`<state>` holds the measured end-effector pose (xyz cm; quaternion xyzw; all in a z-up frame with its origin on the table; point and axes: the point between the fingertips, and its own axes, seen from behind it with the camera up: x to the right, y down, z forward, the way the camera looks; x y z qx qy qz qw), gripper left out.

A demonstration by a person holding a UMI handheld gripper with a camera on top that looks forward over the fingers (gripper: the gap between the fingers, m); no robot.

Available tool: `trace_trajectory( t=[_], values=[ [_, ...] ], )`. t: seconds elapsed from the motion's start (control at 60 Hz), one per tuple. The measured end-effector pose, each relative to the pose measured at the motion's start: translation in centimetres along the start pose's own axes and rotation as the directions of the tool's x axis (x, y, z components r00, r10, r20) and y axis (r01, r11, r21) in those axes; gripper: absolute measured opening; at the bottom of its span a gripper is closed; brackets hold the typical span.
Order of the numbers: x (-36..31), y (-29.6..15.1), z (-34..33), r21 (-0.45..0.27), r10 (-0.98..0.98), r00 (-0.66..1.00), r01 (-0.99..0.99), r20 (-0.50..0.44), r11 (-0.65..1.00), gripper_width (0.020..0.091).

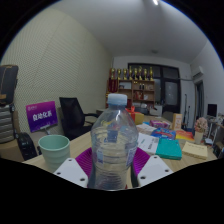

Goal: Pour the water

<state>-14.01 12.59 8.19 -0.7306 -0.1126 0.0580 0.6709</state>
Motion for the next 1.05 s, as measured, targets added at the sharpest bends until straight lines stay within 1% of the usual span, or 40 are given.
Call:
trace_trajectory(
  t=[0.067,0.117,0.183,0.2,0.217,0.233,0.25,0.267,0.283,0.333,0.417,0.533,0.667,0.767,0.883,0.95,1.05],
  values=[
    [0.1,-0.2,0.1,0.0,-0.005,1.0,0.005,-0.001,1.0,0.0583],
    [-0.2,-0.2,0.1,-0.008,-0.007,1.0,0.007,-0.003,1.0,0.0629],
    [0.2,0.4,-0.3,-0.052,-0.018,1.0,0.017,-0.011,0.999,0.0687],
    [0.5,0.5,-0.4,-0.064,-0.021,1.0,0.02,-0.017,0.998,0.0685],
    [0.6,0.7,-0.6,-0.074,-0.025,1.0,0.023,-0.016,0.997,0.0756],
    [0.7,0.7,-0.8,-0.081,-0.028,1.0,0.026,-0.014,0.996,0.0785],
    [0.7,0.7,-1.0,-0.085,-0.029,0.999,0.028,-0.013,0.996,0.0775],
    [0.9,0.7,-1.3,-0.087,-0.029,0.999,0.028,-0.015,0.996,0.0837],
    [0.5,0.6,-1.6,-0.087,-0.024,1.0,0.022,-0.016,0.996,0.0848],
    [1.1,0.6,-3.1,-0.084,0.003,1.0,-0.004,-0.017,0.996,0.0846],
    [0.7,0.6,-5.5,-0.081,0.035,0.999,-0.034,0.014,0.996,0.0843],
    [0.6,0.7,-9.9,-0.077,0.076,0.997,-0.075,0.012,0.994,0.0836],
    [0.1,0.4,-17.1,-0.058,0.104,0.995,-0.104,-0.003,0.993,0.0841],
    [-0.6,0.3,-23.5,-0.038,0.131,0.991,-0.131,0.004,0.991,0.0841],
    [0.0,0.4,-29.8,-0.017,0.13,0.991,-0.131,-0.04,0.991,0.0844],
    [-0.2,0.1,-32.9,-0.006,0.12,0.992,-0.12,-0.042,0.993,0.0844],
    [-0.5,0.2,-36.5,-0.01,0.09,0.995,-0.09,-0.043,0.996,0.0844]
  ],
)
